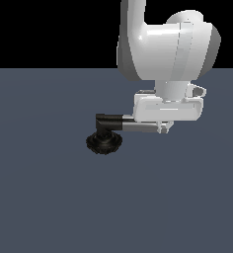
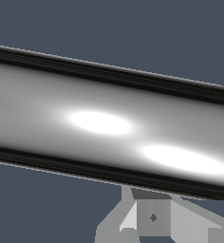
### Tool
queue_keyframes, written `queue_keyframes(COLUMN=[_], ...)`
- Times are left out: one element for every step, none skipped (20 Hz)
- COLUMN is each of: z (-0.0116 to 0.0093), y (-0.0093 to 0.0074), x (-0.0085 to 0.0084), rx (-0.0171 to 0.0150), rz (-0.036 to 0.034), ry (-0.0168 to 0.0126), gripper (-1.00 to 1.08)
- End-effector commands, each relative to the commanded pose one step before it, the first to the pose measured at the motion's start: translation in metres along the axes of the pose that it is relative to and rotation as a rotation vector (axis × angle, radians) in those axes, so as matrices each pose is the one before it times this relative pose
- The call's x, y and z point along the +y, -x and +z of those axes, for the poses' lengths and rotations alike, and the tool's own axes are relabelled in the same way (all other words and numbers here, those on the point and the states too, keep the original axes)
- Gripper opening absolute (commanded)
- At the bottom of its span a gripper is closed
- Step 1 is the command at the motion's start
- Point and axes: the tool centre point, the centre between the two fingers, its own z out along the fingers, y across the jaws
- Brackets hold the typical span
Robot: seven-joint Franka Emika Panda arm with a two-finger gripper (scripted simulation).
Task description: Turn on the faucet by rotating a designated handle.
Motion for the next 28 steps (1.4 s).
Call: queue_keyframes(z=[0.00439, -0.00003, 0.0, -0.0043, 0.00005, 0.00005, 0.00023, 0.00005, 0.00005, 0.00005, 0.00023, 0.00005, 0.00005, 0.00005, 0.00023, 0.00004, 0.00004, 0.00004, 0.00023, 0.00004, 0.00004, 0.00023, 0.00004, 0.00004, 0.00004, 0.00024, 0.00004, 0.00004], y=[-0.00405, -0.00252, 0.0, 0.00037, -0.00347, -0.00346, -0.00336, -0.00342, -0.0034, -0.00339, -0.00329, -0.00335, -0.00333, -0.00331, -0.00321, -0.00327, -0.00326, -0.00324, -0.00314, -0.0032, -0.00318, -0.00308, -0.00314, -0.00312, -0.0031, -0.003, -0.00306, -0.00304], x=[0.01252, 0.00219, 0.0, -0.00671, -0.00026, -0.00026, 0.00005, -0.00026, -0.00026, -0.00026, 0.00007, -0.00025, -0.00025, -0.00025, 0.00008, -0.00025, -0.00025, -0.00025, 0.00009, -0.00024, -0.00024, 0.0001, -0.00024, -0.00024, -0.00024, 0.00011, -0.00023, -0.00023], rx=[-0.00474, 0.0, 0.0, 0.00457, 0.0, 0.0, -0.00034, 0.0, 0.0, 0.0, -0.00034, 0.0, 0.0, 0.0, -0.00034, 0.0, 0.0, 0.0, -0.00035, 0.0, 0.0, -0.00035, 0.0, 0.0, 0.0, -0.00035, 0.0, 0.0], rz=[0.0115, 0.0, 0.0, -0.0078, 0.0, 0.0, 0.0006, 0.0, 0.0, 0.0, 0.0006, 0.0, 0.0, 0.0, 0.0006, 0.0, 0.0, 0.0, 0.0006, 0.0, 0.0, 0.0006, 0.0, 0.0, 0.0, 0.0006, 0.0, 0.0], ry=[0.00114, 0.0, 0.0, -0.00051, 0.0, 0.0, 0.00003, 0.0, 0.0, 0.0, 0.00003, 0.0, 0.0, 0.0, 0.00003, 0.0, 0.0, 0.0, 0.00003, 0.0, 0.0, 0.00003, 0.0, 0.0, 0.0, 0.00003, 0.0, 0.0], gripper=[-1.0, -1.0, -1.0, -1.0, -1.0, -1.0, -1.0, -1.0, -1.0, -1.0, -1.0, -1.0, -1.0, -1.0, -1.0, -1.0, -1.0, -1.0, -1.0, -1.0, -1.0, -1.0, -1.0, -1.0, -1.0, -1.0, -1.0, -1.0])
